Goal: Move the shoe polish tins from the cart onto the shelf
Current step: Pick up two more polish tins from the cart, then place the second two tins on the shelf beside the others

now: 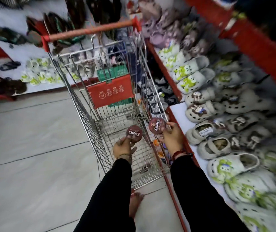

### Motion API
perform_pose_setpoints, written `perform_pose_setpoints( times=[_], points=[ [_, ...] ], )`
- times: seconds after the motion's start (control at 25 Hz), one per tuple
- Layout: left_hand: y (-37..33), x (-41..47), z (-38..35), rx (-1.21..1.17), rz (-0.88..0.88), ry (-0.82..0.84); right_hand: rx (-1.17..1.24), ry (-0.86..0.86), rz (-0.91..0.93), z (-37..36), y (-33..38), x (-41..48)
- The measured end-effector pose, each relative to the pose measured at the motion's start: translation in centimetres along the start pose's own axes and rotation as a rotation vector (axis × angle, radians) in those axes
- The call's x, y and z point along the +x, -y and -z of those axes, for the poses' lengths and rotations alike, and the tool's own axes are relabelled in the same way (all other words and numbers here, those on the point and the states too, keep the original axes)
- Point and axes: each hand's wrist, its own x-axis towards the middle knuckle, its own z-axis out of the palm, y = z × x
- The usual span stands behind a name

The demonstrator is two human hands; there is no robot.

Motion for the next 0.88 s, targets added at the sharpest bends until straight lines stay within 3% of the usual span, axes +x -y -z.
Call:
perform_pose_setpoints(
  times=[0.44,0.68,0.88],
  points=[
    [-4.0,-17.4,-5.9,-0.032,-0.247,0.36,0.306,-0.217,0.302,15.0,10.1,-12.4],
    [-2.2,-27.2,-10.5,0.07,-0.335,0.659,0.367,-0.454,0.46,25.8,10.8,-19.6],
    [1.3,-35.1,-14.8,0.189,-0.425,0.9,0.424,-0.654,0.491,34.6,9.4,-24.9]
  ],
)
